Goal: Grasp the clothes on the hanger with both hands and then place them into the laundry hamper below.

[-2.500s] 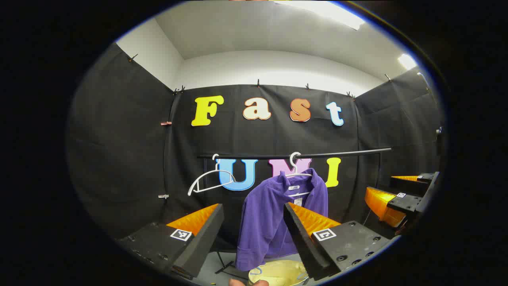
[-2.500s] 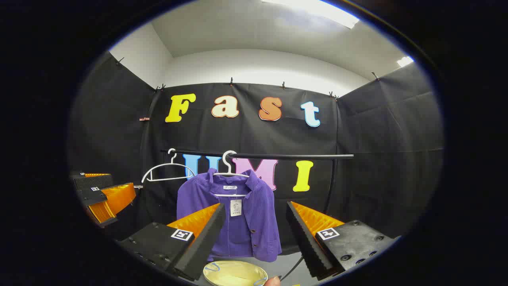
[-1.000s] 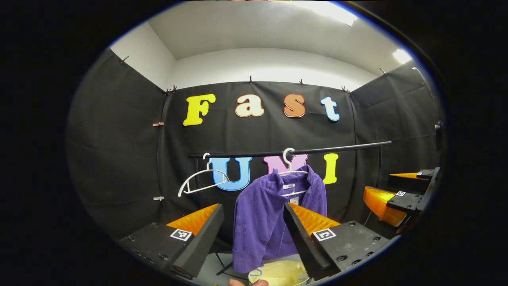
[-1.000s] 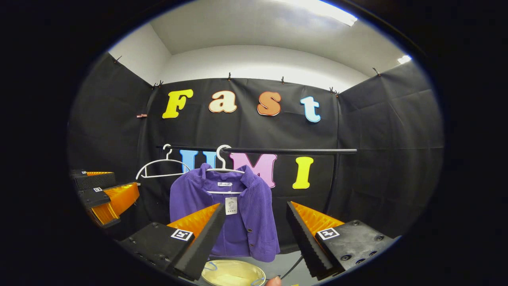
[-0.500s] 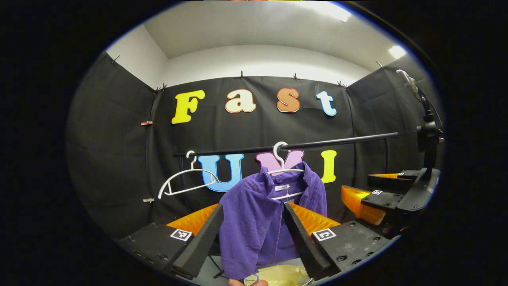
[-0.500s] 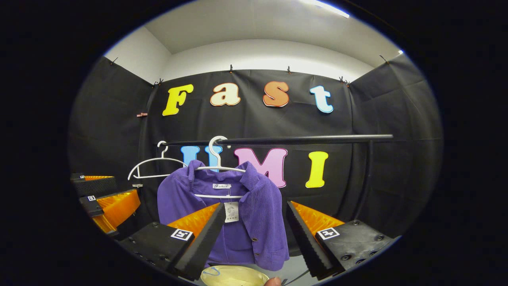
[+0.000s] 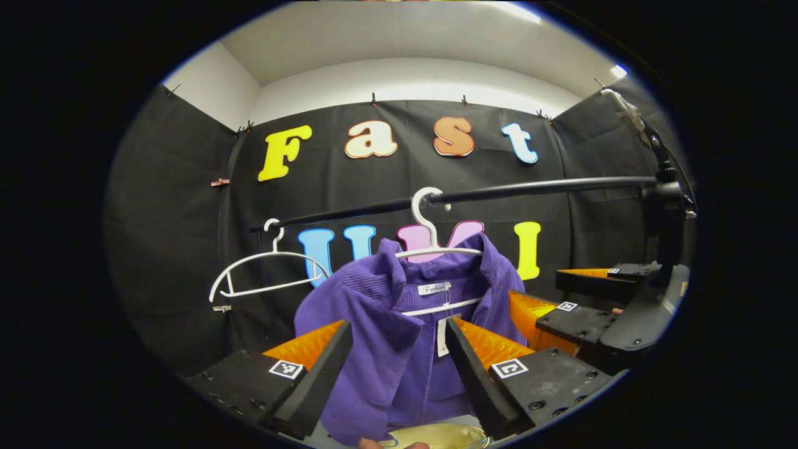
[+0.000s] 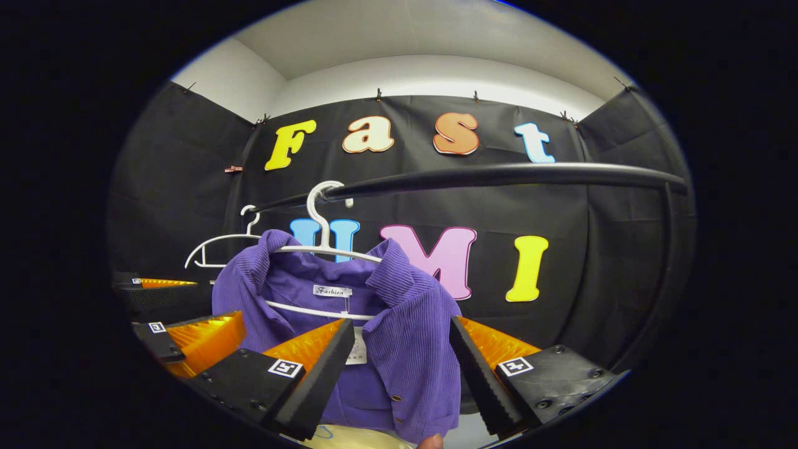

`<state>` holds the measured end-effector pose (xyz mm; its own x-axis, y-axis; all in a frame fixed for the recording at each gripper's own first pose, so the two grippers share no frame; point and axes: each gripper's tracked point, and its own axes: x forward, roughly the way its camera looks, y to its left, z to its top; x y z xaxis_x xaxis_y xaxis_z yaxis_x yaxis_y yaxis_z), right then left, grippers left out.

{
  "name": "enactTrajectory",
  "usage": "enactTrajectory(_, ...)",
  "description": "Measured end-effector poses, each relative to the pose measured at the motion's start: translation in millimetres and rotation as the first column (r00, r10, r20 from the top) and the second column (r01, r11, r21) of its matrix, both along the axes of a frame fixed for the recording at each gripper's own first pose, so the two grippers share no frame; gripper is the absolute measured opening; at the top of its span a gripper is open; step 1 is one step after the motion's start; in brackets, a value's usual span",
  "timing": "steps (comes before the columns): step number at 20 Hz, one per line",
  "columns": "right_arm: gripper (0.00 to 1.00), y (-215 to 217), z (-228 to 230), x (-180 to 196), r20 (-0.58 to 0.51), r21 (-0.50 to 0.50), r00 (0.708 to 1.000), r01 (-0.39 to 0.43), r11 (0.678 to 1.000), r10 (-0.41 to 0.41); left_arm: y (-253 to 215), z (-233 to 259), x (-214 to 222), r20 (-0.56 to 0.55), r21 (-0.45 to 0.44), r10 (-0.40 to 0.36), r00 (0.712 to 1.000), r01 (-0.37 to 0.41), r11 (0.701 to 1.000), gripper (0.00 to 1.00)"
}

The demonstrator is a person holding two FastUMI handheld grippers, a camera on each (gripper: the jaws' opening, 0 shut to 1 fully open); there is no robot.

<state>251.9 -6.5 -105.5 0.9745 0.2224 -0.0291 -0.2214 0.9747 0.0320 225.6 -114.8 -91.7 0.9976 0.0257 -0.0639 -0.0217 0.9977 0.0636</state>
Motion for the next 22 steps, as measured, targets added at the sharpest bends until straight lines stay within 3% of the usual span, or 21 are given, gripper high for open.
enactTrajectory(6,0.97,-5.8,-30.6,30.1,-0.01,-0.028,1.0,-0.029,0.999,0.029,1.3,-34.4,56.2,-0.035,-0.016,0.068,0.997,-0.068,0.998,0.94)
enactTrajectory(8,0.97,-2.9,-34.6,35.4,-0.013,-0.021,0.999,-0.033,0.999,0.033,4.7,-37.4,72.8,-0.027,-0.025,0.093,0.995,-0.093,0.995,0.88)
enactTrajectory(10,0.98,3.2,-37.7,41.5,-0.018,-0.01,0.999,-0.037,0.999,0.036,17.9,-44.3,84.6,-0.05,-0.034,0.144,0.988,-0.146,0.989,0.76)
enactTrajectory(12,0.98,10.6,-38.0,43.3,-0.02,0.012,0.999,-0.04,0.999,0.04,27.0,-47.4,84.6,-0.067,-0.061,0.167,0.984,-0.171,0.983,0.53)
enactTrajectory(14,0.98,20.7,-38.4,44.5,-0.027,0.035,0.999,-0.039,0.999,0.04,35.9,-41.3,76.7,-0.049,-0.08,0.178,0.983,-0.182,0.98,0.2)
enactTrajectory(15,0.97,27.1,-39.8,44.6,-0.034,0.05,0.998,-0.043,0.998,0.045,40.7,-38.6,73.2,-0.04,-0.083,0.179,0.983,-0.182,0.98,0.11)
enactTrajectory(16,0.97,34.6,-41.7,41.9,-0.045,0.062,0.998,-0.051,0.997,0.053,43.6,-39.9,70.1,-0.04,-0.084,0.177,0.983,-0.18,0.98,0.07)
enactTrajectory(19,0.97,49.9,-44.5,28.1,-0.041,0.071,0.997,-0.061,0.996,0.064,49.3,-45.8,62.3,-0.051,-0.089,0.153,0.987,-0.157,0.984,0.06)
enactTrajectory(22,0.99,47.5,-45.4,43.3,-0.018,0.05,1.0,-0.003,0.999,0.004,51.4,-43.0,62.1,-0.066,-0.107,0.112,0.991,-0.119,0.987,0.05)
